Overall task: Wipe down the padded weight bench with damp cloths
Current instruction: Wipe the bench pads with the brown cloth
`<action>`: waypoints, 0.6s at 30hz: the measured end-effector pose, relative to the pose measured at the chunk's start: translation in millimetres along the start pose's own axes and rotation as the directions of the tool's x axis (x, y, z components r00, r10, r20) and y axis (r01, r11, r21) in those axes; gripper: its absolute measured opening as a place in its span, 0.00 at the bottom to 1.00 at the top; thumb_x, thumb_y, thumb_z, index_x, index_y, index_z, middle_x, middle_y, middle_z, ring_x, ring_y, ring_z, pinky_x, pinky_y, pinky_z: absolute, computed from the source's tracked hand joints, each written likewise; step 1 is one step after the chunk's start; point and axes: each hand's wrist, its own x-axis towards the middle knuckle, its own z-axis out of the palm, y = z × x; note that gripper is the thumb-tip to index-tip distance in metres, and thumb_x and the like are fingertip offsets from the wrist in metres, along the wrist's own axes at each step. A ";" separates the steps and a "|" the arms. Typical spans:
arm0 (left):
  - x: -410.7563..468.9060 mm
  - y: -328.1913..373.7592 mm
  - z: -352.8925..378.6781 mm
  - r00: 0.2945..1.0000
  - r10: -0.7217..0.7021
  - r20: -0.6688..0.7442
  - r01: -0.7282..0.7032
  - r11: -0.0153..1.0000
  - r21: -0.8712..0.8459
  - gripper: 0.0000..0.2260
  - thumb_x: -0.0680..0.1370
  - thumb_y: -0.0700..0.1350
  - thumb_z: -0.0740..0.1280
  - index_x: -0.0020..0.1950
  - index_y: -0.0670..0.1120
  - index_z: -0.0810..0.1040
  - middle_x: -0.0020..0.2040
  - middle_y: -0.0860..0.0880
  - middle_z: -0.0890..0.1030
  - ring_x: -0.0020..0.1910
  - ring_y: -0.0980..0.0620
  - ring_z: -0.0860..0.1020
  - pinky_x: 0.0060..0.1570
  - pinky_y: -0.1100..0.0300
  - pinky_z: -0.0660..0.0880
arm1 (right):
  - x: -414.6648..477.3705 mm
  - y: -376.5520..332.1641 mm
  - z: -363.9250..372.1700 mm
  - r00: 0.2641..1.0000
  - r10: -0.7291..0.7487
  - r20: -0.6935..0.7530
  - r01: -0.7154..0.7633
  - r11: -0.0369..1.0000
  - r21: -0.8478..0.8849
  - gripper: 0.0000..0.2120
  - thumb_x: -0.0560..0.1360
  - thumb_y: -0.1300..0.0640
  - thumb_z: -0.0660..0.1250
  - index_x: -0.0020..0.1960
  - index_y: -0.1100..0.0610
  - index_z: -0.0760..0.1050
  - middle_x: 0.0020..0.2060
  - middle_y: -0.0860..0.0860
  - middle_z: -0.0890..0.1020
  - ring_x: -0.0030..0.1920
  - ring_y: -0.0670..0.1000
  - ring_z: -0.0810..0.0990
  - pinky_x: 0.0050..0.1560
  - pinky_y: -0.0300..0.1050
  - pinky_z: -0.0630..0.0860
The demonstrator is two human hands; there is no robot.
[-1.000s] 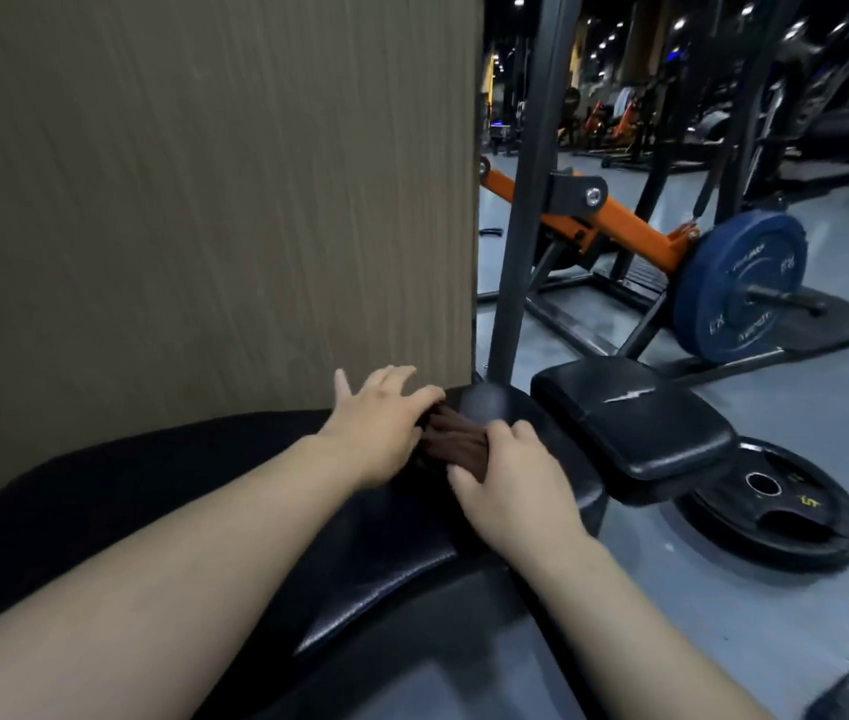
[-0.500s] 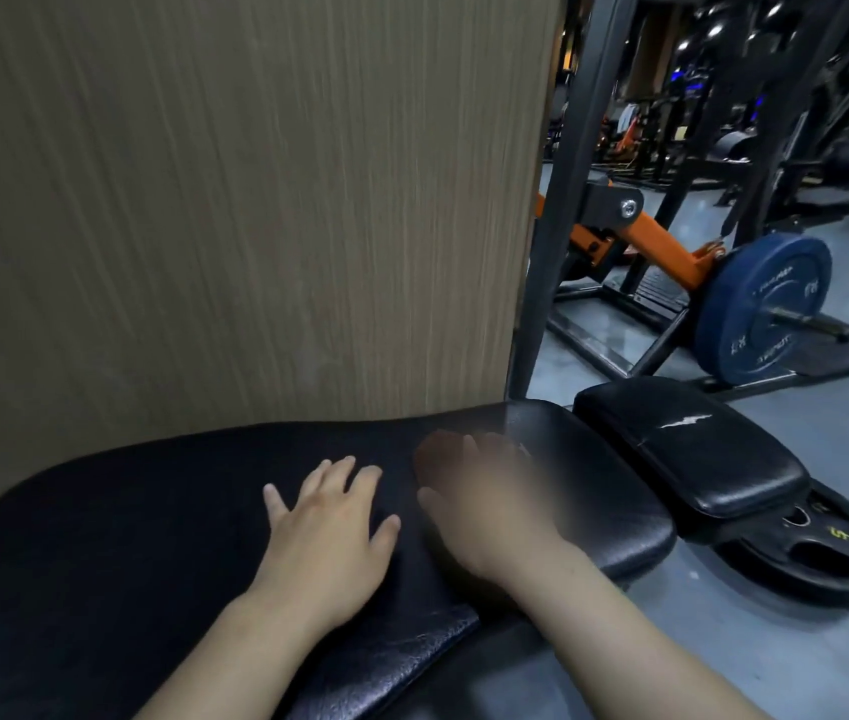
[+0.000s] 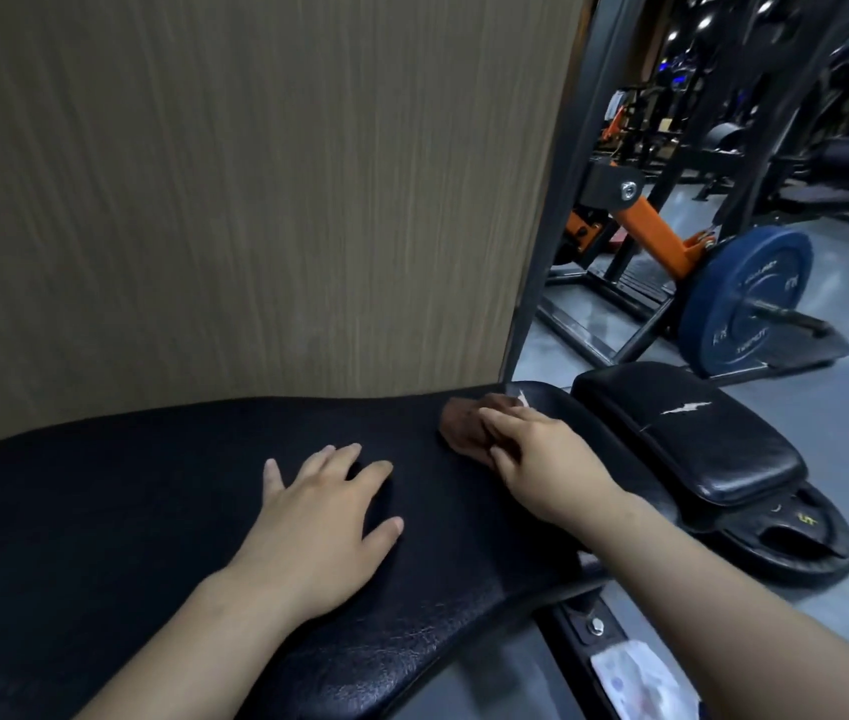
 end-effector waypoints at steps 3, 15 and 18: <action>2.6 11.5 3.0 1.000 0.014 -0.011 -0.014 0.999 -0.037 0.28 0.80 0.66 0.54 0.79 0.61 0.53 0.81 0.54 0.51 0.80 0.52 0.46 0.76 0.37 0.46 | -0.3 34.6 -11.7 0.999 0.035 -0.025 -0.036 0.999 -0.016 0.24 0.77 0.52 0.65 0.73 0.47 0.70 0.70 0.49 0.73 0.68 0.53 0.73 0.66 0.46 0.70; 87.9 131.4 6.9 0.983 0.176 0.049 -0.177 0.984 0.018 0.34 0.76 0.70 0.57 0.77 0.54 0.59 0.80 0.46 0.57 0.78 0.44 0.53 0.72 0.30 0.49 | -5.9 81.0 -17.9 1.000 -0.029 0.002 0.029 0.998 -0.046 0.25 0.79 0.50 0.61 0.76 0.47 0.65 0.72 0.49 0.70 0.69 0.52 0.71 0.64 0.47 0.72; 98.5 157.2 15.6 0.980 0.190 0.063 -0.192 0.981 0.024 0.37 0.75 0.71 0.59 0.77 0.53 0.56 0.80 0.42 0.53 0.78 0.41 0.55 0.72 0.29 0.49 | -10.8 103.4 -23.5 1.000 -0.011 0.017 0.013 0.995 -0.102 0.25 0.80 0.51 0.58 0.77 0.50 0.62 0.72 0.52 0.69 0.68 0.55 0.73 0.62 0.51 0.74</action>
